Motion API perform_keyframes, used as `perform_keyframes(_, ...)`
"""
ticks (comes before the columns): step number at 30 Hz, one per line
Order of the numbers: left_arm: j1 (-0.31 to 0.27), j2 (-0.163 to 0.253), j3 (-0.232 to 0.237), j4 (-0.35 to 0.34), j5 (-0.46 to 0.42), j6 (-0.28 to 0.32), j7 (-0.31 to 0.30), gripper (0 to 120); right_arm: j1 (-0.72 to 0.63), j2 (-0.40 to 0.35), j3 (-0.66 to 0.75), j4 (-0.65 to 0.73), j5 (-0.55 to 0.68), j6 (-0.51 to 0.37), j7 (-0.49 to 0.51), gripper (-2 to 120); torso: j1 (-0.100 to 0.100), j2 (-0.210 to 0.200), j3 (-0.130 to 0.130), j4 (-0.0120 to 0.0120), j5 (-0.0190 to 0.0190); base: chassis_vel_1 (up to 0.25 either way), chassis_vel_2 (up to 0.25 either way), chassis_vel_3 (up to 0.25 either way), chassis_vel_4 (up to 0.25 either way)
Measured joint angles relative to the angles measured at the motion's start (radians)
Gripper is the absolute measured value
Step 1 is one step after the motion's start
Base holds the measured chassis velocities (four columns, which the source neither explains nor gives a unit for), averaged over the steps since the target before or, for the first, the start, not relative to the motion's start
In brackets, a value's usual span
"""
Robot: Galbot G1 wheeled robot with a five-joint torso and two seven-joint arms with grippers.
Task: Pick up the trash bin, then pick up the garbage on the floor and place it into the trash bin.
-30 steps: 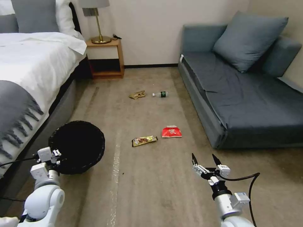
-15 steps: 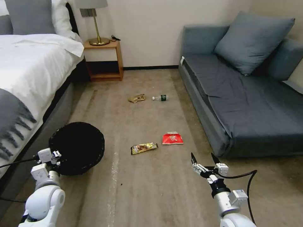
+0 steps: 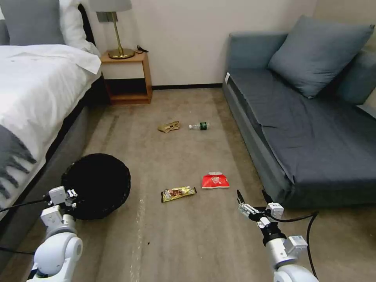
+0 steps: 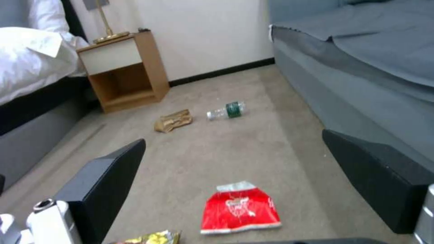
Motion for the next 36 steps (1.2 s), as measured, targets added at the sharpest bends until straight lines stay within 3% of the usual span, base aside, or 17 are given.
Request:
perform_keyframes(29, -0.033, 0.005, 0.004, 0.063, 0.006, -0.028, 0.007, 7, 0.047, 0.012, -0.020, -0.062, -0.025, 0.020, -0.041, 100, 0.000, 0.000, 0.000, 0.0001, -0.0001, -0.112, 0.112, 0.112, -0.113)
perform_keyframes(31, -0.039, 0.006, 0.005, 0.070, 0.002, -0.029, 0.007, 7, 0.061, 0.013, -0.027, -0.090, -0.025, 0.079, -0.089, 100, 0.000, 0.000, 0.000, 0.0000, 0.0000, -0.083, 0.088, 0.087, -0.086)
perform_keyframes(36, -0.042, 0.005, 0.005, 0.074, 0.002, -0.030, 0.007, 7, 0.066, 0.012, -0.036, -0.096, -0.029, 0.097, -0.110, 100, 0.000, 0.000, 0.000, 0.0000, -0.0001, -0.041, 0.036, 0.038, -0.035)
